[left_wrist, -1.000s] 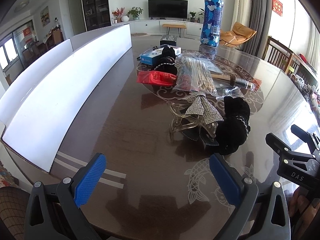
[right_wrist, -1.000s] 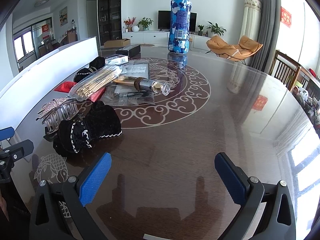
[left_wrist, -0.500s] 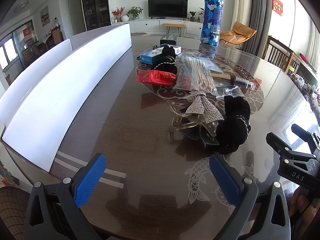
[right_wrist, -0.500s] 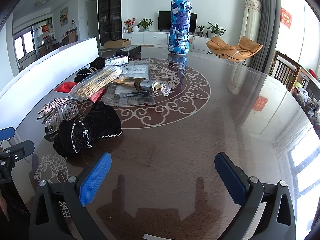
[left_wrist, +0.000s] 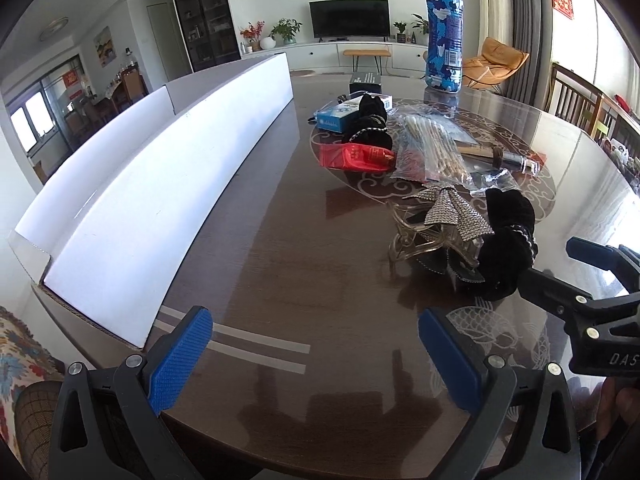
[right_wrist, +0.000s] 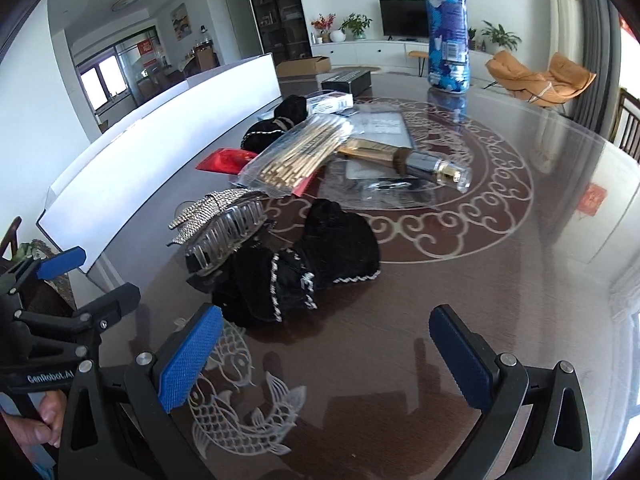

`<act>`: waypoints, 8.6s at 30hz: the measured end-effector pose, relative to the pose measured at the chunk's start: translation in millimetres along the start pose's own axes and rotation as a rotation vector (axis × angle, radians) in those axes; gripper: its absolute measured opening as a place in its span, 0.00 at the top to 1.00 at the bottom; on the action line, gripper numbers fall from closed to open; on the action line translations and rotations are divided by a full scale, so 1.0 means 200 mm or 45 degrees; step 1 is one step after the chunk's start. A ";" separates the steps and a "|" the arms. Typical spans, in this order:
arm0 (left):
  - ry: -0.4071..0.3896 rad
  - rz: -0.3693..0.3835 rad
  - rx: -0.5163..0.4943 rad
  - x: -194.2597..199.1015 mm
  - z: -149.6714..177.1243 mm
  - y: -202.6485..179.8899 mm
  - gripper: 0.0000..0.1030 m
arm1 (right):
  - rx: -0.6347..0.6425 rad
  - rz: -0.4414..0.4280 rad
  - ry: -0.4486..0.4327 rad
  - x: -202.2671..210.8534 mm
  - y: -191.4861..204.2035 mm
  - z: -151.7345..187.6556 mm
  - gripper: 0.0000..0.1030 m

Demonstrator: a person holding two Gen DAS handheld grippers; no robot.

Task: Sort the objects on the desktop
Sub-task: 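Move both tools toward the bow clip and black scrunchie on the table, then grasp the silver rhinestone bow clip with the left tool while the right tool grasps the black velvet scrunchie, then lift the bow clip with the left tool while the right tool lifts the scrunchie, then carry both items into the cardboard box and open both tools to drop them, then move both empty tools back over the table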

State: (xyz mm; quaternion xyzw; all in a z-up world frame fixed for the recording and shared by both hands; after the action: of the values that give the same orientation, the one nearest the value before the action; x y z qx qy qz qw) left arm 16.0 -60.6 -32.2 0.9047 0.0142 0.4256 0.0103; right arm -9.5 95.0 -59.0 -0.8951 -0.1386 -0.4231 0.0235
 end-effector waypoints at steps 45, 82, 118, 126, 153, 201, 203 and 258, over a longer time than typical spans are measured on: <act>0.190 0.240 -0.086 -0.45 -0.38 -0.28 0.00 | -0.067 0.267 0.058 -0.06 -0.30 0.07 0.00; 0.206 0.294 0.099 -0.37 -0.27 0.07 0.54 | -0.258 0.033 0.095 -0.07 -0.30 -0.01 0.00; 0.156 0.206 -0.038 -0.34 -0.20 -0.04 0.29 | 0.087 0.212 0.096 -0.08 -0.45 0.06 0.00; 0.179 0.194 -0.024 -0.37 -0.19 -0.04 0.05 | 0.089 0.210 0.096 -0.08 -0.45 0.05 0.00; 0.162 0.219 -0.049 -0.37 -0.17 -0.05 0.00 | 0.126 0.173 0.248 -0.10 -0.46 0.00 0.00; -0.009 0.024 0.509 -0.14 -0.54 1.59 0.53 | 0.681 -0.442 -0.009 -0.24 1.80 -0.89 0.61; 0.022 -0.015 0.504 -0.19 -0.55 1.61 0.53 | 0.703 -0.414 0.005 -0.33 1.88 -0.87 0.60; 0.054 0.333 -0.061 -0.25 -0.23 -0.18 0.00 | 0.015 0.320 0.040 -0.05 -0.34 -0.03 0.00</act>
State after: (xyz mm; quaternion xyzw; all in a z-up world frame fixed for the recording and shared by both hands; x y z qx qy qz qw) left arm -51.6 -26.4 -42.7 0.8892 -0.1137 0.4426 -0.0239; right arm -39.1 157.5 -68.2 -0.8985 -0.0276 -0.4299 0.0838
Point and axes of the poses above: each gripper's, at about its wrist camera, not at the fingertips, and x roughly against the way its jaws point, y to its left, z to its underside, the point moved 1 cm from there along -x, roughly the way its jaws point, and after that the axes turned 6 degrees about z, right-handed, at the moved point
